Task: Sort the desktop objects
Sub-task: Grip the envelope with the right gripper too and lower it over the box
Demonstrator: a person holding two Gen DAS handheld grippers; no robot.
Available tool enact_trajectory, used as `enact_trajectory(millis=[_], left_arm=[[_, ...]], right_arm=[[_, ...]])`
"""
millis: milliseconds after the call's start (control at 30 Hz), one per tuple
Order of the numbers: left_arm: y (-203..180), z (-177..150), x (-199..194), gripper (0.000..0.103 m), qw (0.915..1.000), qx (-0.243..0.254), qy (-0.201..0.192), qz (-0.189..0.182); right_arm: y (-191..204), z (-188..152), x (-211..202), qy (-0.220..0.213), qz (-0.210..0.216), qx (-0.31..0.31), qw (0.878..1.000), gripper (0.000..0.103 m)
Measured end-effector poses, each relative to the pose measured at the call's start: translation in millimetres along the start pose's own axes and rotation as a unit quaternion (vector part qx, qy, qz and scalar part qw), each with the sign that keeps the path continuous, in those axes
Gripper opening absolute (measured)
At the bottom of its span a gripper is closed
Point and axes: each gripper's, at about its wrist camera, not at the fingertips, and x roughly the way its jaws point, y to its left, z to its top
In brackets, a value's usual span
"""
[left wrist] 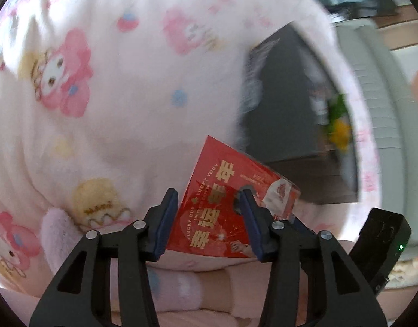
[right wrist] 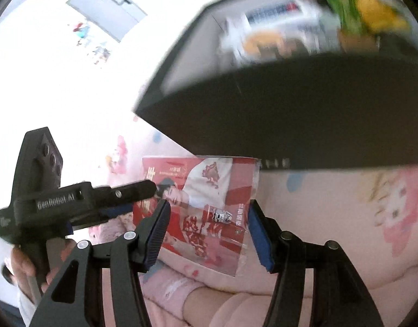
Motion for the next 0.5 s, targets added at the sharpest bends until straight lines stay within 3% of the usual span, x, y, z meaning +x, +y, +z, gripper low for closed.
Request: enact_trajectory(millis=[100, 200, 267, 333, 500], left_arm=[[-14.1, -19.0, -35.1, 0.047, 0.9986, 0.027, -0.019, -0.041], [-31.6, -10.2, -49.2, 0.047, 0.9955, 0.035, -0.019, -0.086], [-47.3, -8.4, -65.4, 0.047, 0.9943, 0.048, -0.027, -0.092], [-71.1, 4.0, -76.7, 0.047, 0.9924, 0.066, -0.037, -0.098], [-122.6, 34.0, -54.8, 0.047, 0.9904, 0.1, -0.031, -0.09]], right_arm=[[5.1, 6.7, -35.5, -0.04, 0.008, -0.014, 0.999, 0.054], [19.1, 9.0, -57.0, -0.072, 0.018, -0.027, 0.997, 0.054], [35.2, 16.7, -59.9, -0.083, 0.028, -0.038, 0.995, 0.054], [58.0, 52.5, -72.2, -0.09, 0.028, -0.063, 0.994, 0.054], [63.6, 94.9, -88.6, -0.112, -0.022, -0.099, 0.989, 0.054]])
